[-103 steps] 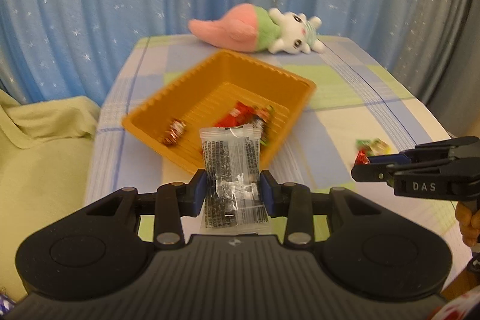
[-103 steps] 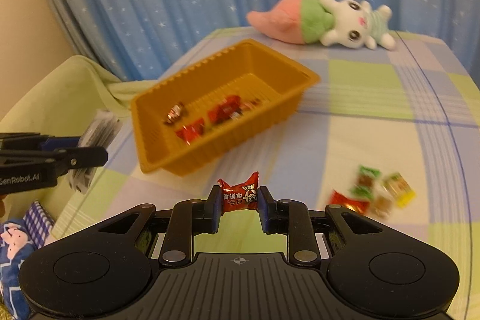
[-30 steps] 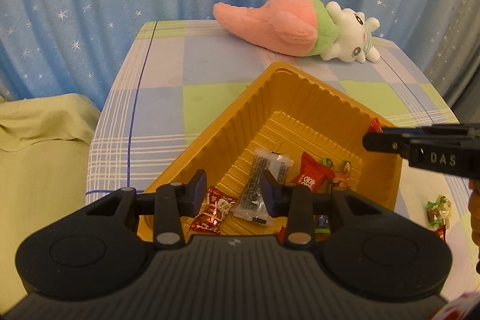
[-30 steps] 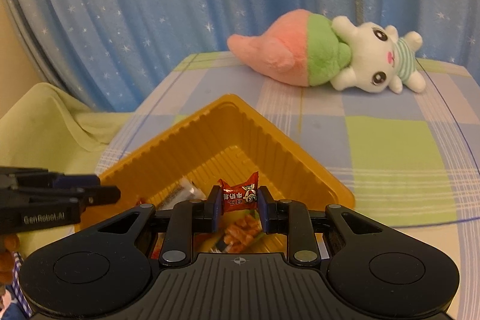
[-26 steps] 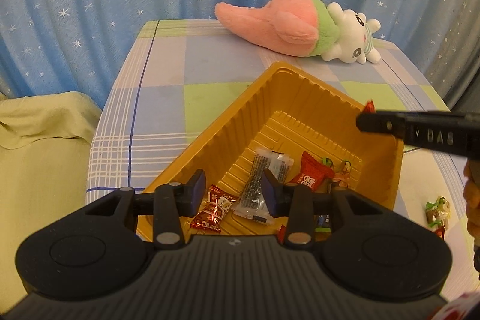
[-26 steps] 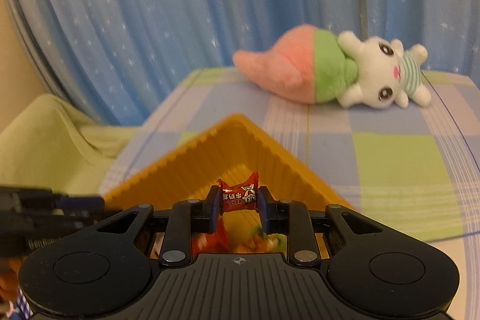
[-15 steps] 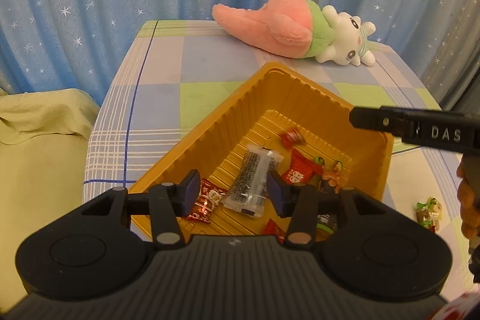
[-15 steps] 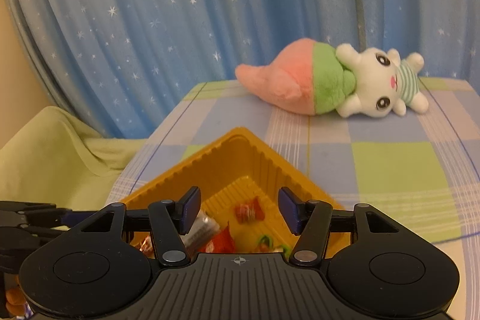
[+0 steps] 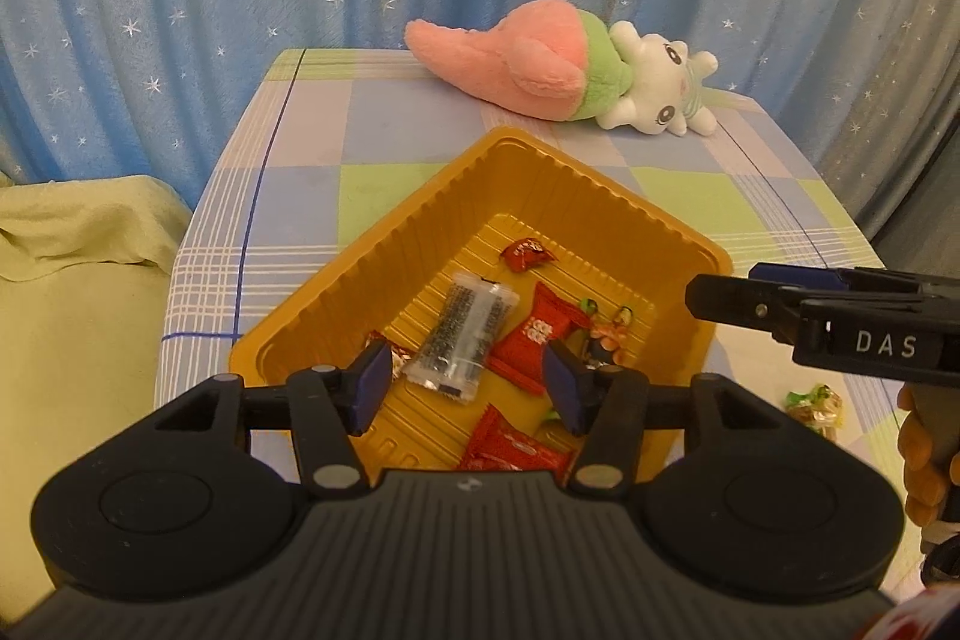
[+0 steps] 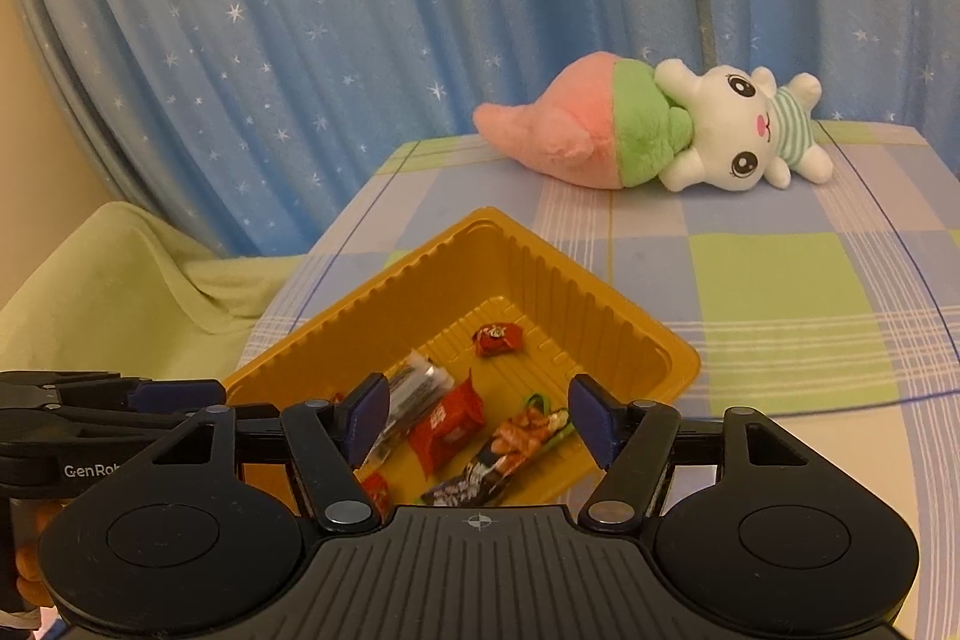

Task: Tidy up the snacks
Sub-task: 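Move both open grippers back from the tray to the remaining candies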

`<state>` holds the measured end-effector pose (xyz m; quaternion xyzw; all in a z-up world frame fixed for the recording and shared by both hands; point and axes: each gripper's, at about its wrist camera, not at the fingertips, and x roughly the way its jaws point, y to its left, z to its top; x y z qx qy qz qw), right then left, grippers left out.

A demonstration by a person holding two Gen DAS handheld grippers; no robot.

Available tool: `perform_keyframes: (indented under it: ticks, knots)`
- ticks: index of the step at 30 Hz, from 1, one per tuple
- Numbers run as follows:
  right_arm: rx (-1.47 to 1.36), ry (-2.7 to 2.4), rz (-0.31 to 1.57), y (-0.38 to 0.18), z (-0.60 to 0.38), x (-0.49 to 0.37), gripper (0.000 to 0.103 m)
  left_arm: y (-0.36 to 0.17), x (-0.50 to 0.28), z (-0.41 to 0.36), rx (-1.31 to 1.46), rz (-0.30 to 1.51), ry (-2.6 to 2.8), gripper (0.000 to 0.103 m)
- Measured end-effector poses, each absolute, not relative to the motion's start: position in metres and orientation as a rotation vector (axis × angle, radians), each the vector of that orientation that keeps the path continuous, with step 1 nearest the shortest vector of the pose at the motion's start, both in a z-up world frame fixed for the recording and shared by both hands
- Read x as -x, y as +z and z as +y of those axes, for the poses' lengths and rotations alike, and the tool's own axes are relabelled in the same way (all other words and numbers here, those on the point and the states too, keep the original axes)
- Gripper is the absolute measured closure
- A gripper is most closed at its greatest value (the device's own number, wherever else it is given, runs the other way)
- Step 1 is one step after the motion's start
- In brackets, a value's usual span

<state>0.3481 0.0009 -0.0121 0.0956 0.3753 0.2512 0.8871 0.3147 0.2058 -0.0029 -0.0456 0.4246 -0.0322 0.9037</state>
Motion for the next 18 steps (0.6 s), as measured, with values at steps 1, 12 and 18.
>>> perform_keyframes:
  ticks: [1, 12, 18]
  knots:
    - [-0.201, 0.523, 0.78, -0.011, 0.0, -0.344, 0.036, -0.002, -0.311, 0.205, 0.095, 0.877, -0.066, 0.05]
    - [-0.23, 0.52, 0.787, -0.004, -0.02, -0.301, 0.034, 0.005, -0.271, 0.191, 0.102, 0.878, -0.063, 0.048]
    - [-0.237, 0.521, 0.802, -0.003, -0.034, -0.274, 0.034, 0.007, -0.244, 0.177, 0.105, 0.882, -0.065, 0.047]
